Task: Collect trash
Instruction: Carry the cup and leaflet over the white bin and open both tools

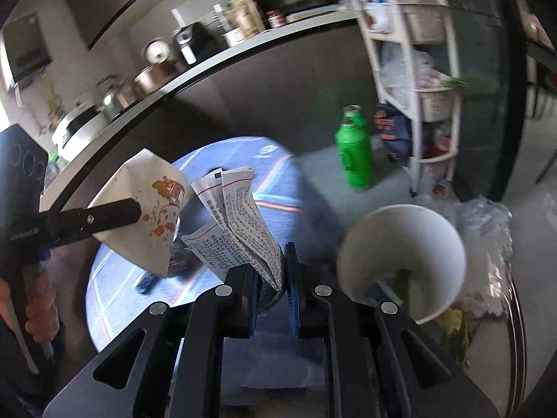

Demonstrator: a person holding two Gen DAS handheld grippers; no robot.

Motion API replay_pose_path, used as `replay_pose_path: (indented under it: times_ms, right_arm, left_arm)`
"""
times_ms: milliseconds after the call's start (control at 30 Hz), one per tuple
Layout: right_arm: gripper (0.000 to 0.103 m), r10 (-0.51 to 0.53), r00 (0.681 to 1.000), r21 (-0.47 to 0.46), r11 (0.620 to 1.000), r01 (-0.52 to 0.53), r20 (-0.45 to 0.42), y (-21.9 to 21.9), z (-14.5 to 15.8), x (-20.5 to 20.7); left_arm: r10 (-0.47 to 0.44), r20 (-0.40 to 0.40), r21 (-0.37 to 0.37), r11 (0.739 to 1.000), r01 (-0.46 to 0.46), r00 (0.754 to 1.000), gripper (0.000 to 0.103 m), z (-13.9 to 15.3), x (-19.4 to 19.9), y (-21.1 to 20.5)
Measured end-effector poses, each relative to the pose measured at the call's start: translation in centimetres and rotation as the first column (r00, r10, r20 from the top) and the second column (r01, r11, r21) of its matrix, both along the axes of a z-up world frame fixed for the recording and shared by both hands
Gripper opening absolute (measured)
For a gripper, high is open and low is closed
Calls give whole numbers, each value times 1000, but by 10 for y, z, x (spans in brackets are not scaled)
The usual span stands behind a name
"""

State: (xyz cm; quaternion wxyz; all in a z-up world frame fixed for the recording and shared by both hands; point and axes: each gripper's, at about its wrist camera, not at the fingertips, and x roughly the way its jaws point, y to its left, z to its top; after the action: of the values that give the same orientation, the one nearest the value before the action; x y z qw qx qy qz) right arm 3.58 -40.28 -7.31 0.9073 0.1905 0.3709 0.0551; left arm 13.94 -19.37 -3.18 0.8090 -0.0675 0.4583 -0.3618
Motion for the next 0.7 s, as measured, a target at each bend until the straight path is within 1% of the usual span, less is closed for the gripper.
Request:
replay_pose_path:
  times_ms: [133,300,700]
  right_arm:
    - [13,-61,998,-2,998,61,-25,-31,-13,-2]
    - [13,-108,993,3,994,108,-57,-60,-35,-1]
    - [13,-128,981,42,990,136,-149,-99,-98,18]
  left_arm:
    - [-36,-28,-11,999,35,999,30,-12,2,-36]
    - [-82,-47,16,996,83,996,30,-27,9,-72]
    - [-135,-89,120,982,146,987,31,-67,41,-136]
